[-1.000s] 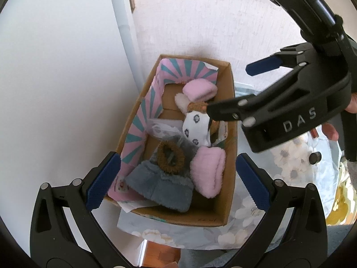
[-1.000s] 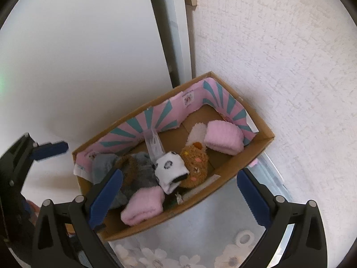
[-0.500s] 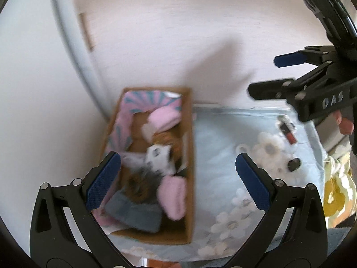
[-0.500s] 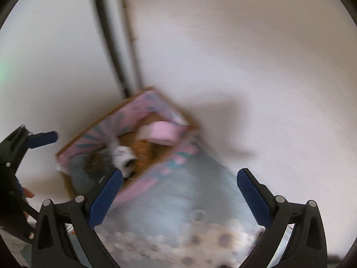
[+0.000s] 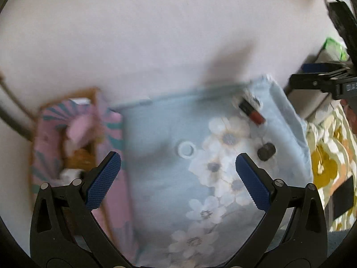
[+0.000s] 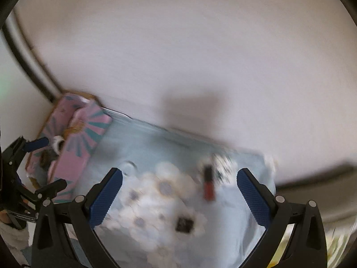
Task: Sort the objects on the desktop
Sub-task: 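Move both grippers back to the bedsheet toward the white ring and black cap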
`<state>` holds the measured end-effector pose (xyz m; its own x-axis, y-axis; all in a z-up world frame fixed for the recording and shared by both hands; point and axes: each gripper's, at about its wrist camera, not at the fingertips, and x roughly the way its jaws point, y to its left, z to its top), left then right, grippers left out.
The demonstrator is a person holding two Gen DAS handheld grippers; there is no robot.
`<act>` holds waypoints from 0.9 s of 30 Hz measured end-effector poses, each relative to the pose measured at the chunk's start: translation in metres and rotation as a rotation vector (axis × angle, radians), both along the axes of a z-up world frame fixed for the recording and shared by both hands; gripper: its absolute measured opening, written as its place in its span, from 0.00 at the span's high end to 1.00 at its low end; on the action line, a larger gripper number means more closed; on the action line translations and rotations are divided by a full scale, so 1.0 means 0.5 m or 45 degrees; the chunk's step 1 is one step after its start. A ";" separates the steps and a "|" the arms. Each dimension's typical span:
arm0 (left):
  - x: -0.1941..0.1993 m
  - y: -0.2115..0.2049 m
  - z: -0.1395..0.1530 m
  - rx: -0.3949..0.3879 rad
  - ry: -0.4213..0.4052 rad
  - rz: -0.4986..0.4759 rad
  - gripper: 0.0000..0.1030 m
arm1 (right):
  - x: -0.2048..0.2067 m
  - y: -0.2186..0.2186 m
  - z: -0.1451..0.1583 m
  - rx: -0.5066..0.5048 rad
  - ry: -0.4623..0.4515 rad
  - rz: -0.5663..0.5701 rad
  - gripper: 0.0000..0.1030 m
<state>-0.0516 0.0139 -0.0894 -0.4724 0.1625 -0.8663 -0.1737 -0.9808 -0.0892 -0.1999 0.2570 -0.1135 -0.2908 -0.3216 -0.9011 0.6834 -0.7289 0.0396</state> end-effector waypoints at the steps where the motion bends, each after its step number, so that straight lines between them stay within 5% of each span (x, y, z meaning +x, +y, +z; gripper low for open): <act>1: -0.005 0.010 -0.020 0.011 -0.018 -0.011 0.02 | -0.005 0.022 -0.015 0.000 -0.016 -0.045 0.01; 9: -0.038 0.064 -0.159 -0.061 -0.026 -0.047 0.09 | 0.008 0.142 -0.177 0.014 -0.157 -0.281 0.01; 15: -0.066 0.065 -0.231 -0.103 -0.022 -0.013 0.10 | 0.045 0.144 -0.295 0.052 -0.188 -0.284 0.05; 20: -0.085 0.059 -0.252 -0.100 -0.008 -0.011 0.10 | 0.069 0.131 -0.332 0.052 -0.172 -0.268 0.09; 24: -0.092 0.065 -0.266 -0.119 -0.003 -0.032 0.11 | 0.073 0.118 -0.341 0.043 -0.159 -0.267 0.17; 27: -0.090 0.067 -0.268 -0.125 0.012 -0.048 0.28 | 0.082 0.103 -0.348 0.065 -0.137 -0.235 0.35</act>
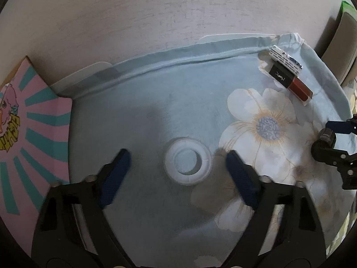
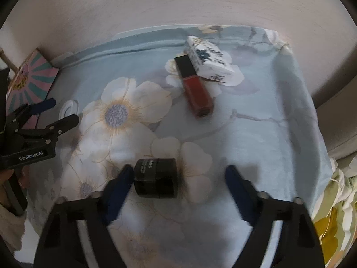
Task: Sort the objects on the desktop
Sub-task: 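Move both grippers back to the bedsheet toward the white ring and black cap, then grasp the white ring with left gripper while right grasps the black cap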
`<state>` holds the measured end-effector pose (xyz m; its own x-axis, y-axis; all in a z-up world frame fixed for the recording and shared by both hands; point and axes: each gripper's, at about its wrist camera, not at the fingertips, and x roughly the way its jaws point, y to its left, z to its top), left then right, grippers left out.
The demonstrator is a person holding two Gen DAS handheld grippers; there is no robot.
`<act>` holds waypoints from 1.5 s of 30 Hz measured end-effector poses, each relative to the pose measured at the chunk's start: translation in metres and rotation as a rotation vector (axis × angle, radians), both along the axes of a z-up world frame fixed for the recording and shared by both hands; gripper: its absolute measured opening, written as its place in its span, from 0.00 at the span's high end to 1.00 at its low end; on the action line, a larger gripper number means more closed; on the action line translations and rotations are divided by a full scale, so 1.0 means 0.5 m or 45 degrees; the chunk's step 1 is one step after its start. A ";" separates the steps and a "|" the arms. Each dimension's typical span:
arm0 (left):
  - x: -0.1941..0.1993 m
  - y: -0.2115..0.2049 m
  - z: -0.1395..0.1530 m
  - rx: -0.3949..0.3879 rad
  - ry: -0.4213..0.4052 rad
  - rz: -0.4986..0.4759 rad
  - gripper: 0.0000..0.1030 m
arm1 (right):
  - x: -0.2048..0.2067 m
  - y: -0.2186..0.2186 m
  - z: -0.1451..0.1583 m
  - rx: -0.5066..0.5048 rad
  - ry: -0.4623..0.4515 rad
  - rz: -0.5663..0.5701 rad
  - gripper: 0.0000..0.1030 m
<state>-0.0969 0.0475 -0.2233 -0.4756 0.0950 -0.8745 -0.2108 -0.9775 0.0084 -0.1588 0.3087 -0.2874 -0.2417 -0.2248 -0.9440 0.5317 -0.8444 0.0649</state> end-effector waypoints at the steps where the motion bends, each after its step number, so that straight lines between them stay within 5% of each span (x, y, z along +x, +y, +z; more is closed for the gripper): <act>1: 0.000 0.000 0.000 0.012 -0.001 -0.009 0.36 | 0.003 -0.004 -0.002 0.011 0.007 0.012 0.41; 4: -0.002 -0.003 0.005 0.041 0.013 -0.045 0.62 | 0.013 -0.015 -0.002 0.029 0.044 0.041 0.56; 6: -0.003 -0.004 0.006 0.041 0.013 -0.051 0.62 | 0.017 -0.019 0.005 0.008 0.069 0.054 0.73; 18: 0.001 -0.011 0.053 0.069 -0.013 -0.082 0.62 | 0.016 -0.011 0.017 0.022 0.051 0.058 0.73; 34: 0.035 0.013 0.217 0.165 -0.031 -0.098 0.62 | 0.032 0.004 0.157 -0.058 0.036 0.078 0.73; 45: 0.070 -0.089 0.356 0.115 0.097 0.048 0.62 | -0.001 -0.137 0.248 -0.159 0.082 0.265 0.73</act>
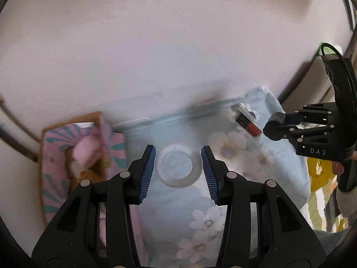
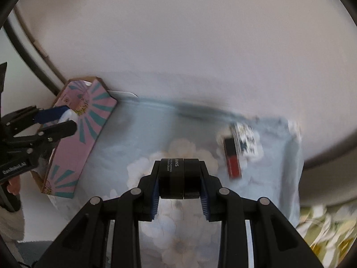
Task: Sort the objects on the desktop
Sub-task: 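Grasp the white ring with left gripper while right grasps the black cap, then carry the white ring and black cap over the cardboard box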
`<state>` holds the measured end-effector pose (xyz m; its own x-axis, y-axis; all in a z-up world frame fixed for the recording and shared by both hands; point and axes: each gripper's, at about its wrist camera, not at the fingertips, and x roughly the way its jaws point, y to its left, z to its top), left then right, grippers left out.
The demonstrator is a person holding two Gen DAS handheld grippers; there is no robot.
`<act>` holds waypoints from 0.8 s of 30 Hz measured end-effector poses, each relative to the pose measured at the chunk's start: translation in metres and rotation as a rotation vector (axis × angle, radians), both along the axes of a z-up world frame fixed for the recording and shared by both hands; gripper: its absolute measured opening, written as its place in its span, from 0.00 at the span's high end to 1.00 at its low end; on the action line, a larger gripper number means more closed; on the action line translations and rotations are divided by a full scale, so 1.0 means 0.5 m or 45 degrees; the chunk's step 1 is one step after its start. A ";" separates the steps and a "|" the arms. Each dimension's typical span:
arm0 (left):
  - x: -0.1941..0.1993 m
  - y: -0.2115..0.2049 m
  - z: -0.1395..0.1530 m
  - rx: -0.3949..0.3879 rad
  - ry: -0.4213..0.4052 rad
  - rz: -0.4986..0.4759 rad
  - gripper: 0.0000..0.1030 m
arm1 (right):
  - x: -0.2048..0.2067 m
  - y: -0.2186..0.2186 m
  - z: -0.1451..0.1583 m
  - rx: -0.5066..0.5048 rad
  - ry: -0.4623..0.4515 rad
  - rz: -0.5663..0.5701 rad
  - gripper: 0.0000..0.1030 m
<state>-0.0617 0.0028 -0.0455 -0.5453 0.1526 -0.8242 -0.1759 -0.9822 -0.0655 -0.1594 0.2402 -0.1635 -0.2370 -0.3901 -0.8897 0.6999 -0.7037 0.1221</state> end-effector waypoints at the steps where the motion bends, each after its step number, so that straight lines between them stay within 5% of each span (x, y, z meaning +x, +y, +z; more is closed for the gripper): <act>1: 0.003 -0.011 0.006 -0.002 0.006 0.011 0.62 | -0.002 -0.015 0.005 0.000 0.007 0.021 0.73; 14: 0.100 -0.195 0.048 -0.060 0.040 0.334 0.62 | 0.050 -0.280 0.101 -0.044 0.121 0.453 0.73; 24: 0.190 -0.293 0.004 -0.071 -0.038 0.549 0.62 | 0.162 -0.488 0.056 -0.037 -0.040 0.800 0.73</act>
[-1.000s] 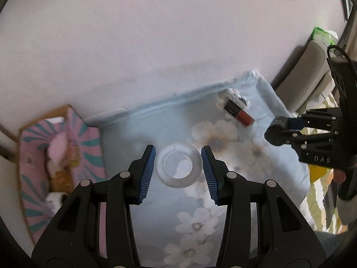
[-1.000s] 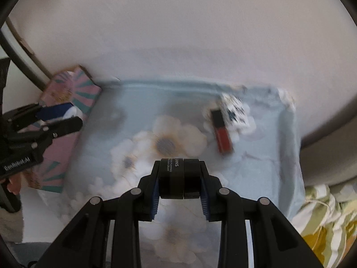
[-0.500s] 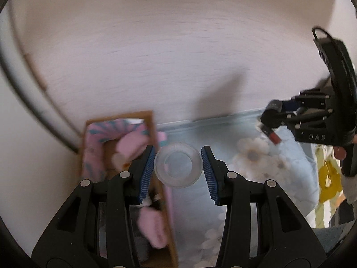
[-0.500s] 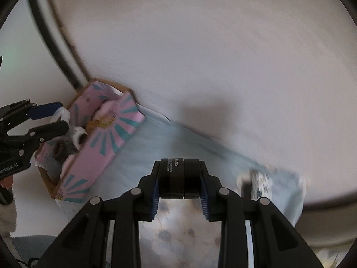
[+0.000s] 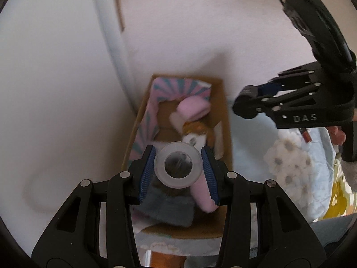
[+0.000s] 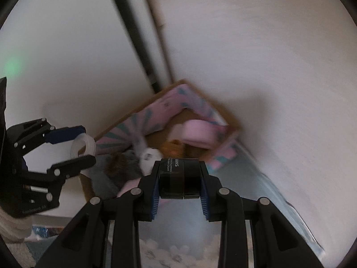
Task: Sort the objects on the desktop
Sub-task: 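Carry the white ring and black cap over the cardboard box, then open both grippers to drop the ring and cap into the box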
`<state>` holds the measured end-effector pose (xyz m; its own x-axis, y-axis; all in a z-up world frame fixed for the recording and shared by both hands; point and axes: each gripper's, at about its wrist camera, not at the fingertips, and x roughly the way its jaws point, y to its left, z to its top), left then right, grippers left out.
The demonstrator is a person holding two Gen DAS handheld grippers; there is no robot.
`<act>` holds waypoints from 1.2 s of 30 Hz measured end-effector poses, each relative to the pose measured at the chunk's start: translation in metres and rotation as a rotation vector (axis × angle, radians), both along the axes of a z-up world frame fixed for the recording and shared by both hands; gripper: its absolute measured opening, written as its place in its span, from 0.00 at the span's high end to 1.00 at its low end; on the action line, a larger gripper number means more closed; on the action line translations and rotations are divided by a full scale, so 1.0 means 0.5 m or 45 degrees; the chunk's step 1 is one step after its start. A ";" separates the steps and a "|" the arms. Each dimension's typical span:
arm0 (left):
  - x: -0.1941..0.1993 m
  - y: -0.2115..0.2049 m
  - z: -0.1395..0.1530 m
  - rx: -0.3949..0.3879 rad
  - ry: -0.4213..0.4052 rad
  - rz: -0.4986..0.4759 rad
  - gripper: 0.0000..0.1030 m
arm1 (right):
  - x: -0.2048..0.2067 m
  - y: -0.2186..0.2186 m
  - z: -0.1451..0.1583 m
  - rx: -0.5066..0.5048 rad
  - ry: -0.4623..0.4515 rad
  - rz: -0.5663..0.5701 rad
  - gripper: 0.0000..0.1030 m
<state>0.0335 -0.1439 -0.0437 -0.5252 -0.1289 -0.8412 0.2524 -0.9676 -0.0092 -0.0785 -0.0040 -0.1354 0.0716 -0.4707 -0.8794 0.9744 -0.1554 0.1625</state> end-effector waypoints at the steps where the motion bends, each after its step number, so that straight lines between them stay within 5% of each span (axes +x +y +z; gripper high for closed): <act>1: 0.007 -0.005 -0.010 0.012 -0.010 0.016 0.62 | 0.009 -0.015 -0.006 0.012 -0.005 0.023 0.73; 11: 0.026 -0.018 -0.098 0.103 -0.071 0.077 0.62 | 0.080 -0.102 -0.091 0.138 0.035 0.177 0.73; 21: 0.012 -0.017 -0.112 0.124 -0.052 0.065 0.61 | 0.088 -0.118 -0.113 0.185 0.015 0.187 0.73; 22: 0.013 -0.018 -0.112 0.143 -0.039 0.065 0.52 | 0.090 -0.120 -0.113 0.186 0.010 0.194 0.73; 23: 0.011 -0.020 -0.113 0.163 -0.039 0.072 0.26 | 0.092 -0.123 -0.113 0.183 0.007 0.202 0.73; 24: 0.009 -0.022 -0.114 0.168 -0.046 0.091 0.10 | 0.094 -0.125 -0.113 0.182 0.009 0.204 0.68; 25: 0.009 -0.023 -0.112 0.163 -0.044 0.104 0.01 | 0.096 -0.128 -0.116 0.178 0.013 0.203 0.47; 27: 0.015 -0.023 -0.101 0.171 -0.013 0.109 0.01 | 0.095 -0.129 -0.115 0.166 0.022 0.195 0.16; 33: 0.015 -0.014 -0.088 0.114 -0.030 0.101 0.00 | 0.075 -0.121 -0.100 0.117 0.001 0.147 0.01; 36: 0.016 -0.017 -0.084 0.128 -0.019 0.104 0.00 | 0.071 -0.120 -0.097 0.113 0.014 0.121 0.01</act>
